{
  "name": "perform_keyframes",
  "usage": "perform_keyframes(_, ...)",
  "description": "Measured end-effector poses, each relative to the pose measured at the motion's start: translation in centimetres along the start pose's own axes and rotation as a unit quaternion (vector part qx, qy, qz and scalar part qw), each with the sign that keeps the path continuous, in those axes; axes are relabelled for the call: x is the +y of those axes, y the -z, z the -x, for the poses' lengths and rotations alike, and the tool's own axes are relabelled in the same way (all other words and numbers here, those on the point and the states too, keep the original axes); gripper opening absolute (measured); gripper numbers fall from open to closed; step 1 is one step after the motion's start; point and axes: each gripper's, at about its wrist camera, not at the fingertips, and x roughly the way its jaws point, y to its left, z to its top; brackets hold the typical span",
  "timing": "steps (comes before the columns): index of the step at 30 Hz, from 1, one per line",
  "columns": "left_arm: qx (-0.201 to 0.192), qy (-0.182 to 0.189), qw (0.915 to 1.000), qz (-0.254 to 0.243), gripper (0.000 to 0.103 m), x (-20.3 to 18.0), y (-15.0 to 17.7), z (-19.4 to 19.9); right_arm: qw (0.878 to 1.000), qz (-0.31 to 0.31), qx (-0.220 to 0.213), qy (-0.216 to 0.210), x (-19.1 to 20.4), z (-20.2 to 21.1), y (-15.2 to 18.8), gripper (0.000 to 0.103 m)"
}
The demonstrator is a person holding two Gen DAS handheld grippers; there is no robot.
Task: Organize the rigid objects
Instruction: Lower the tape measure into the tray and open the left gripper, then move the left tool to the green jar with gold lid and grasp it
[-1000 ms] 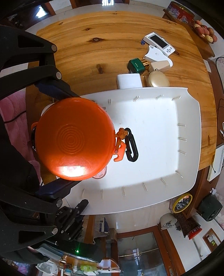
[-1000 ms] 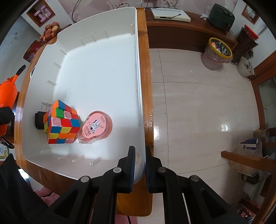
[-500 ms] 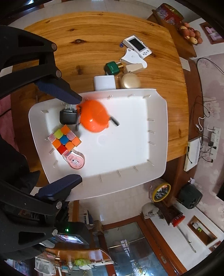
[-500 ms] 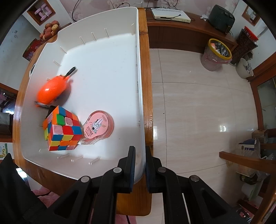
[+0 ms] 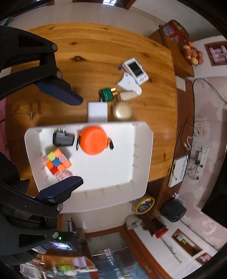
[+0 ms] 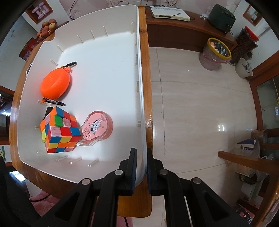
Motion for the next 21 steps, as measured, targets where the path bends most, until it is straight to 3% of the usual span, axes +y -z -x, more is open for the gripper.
perform_keyframes(8, -0.013, -0.017, 0.9993, 0.03, 0.085, 4.4, 0.5, 0.9, 1.0, -0.007, 0.008, 0.015, 0.2, -0.1, -0.1, 0.01)
perform_keyframes(21, -0.052, -0.062, 0.9962, -0.032, 0.085, 8.1, 1.0, 1.2, 0.999, -0.027, 0.018, 0.029, 0.4, -0.3, -0.2, 0.01)
